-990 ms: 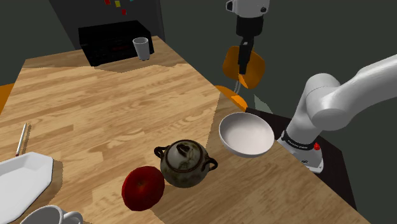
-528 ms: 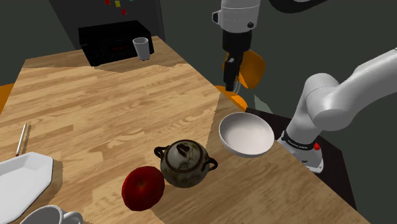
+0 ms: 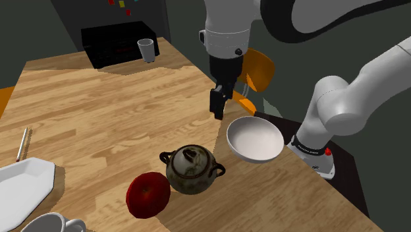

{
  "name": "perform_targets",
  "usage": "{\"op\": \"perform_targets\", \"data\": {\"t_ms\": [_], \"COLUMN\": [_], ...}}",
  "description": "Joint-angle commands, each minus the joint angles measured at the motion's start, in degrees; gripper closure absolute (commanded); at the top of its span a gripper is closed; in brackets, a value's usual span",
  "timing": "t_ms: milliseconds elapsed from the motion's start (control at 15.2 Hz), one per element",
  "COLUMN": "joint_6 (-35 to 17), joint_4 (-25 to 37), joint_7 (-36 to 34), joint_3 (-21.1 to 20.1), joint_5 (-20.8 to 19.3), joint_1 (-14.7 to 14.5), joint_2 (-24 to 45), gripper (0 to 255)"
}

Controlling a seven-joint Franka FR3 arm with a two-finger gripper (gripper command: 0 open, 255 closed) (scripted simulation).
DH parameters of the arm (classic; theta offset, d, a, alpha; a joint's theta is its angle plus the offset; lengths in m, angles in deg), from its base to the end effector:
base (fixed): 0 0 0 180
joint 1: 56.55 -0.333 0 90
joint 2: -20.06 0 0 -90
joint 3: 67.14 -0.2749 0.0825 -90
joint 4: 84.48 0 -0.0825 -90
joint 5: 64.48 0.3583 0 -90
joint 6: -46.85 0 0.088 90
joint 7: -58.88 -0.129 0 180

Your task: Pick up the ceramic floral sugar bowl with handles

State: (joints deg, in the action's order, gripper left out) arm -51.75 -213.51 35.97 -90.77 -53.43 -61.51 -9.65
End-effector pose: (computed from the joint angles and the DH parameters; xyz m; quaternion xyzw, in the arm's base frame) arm 0.3327 0.2199 0.4860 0.9997 0.0058 -0.0187 0.0139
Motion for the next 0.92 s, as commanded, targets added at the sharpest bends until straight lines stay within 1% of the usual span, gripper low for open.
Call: {"op": "perform_targets", "data": {"t_ms": [0,264,594,858], "joint_6": [-1.60,-4.45,-6.95,-10.03], "joint_4": [2.29,7.21,14.48,11.84], "joint_7": [-3.36,-9.88,-18.68,-18.93], "joint_3": [-2.85,-8.16,-14.27,-14.52], "joint_5": [0.07,-1.38,-6.08,-6.30], "joint_1": [-0.09,0.08,0.12,-0.02], "joint_2": [3.27,10.18,20.02,20.55], "gripper": [0,0,0,0]}}
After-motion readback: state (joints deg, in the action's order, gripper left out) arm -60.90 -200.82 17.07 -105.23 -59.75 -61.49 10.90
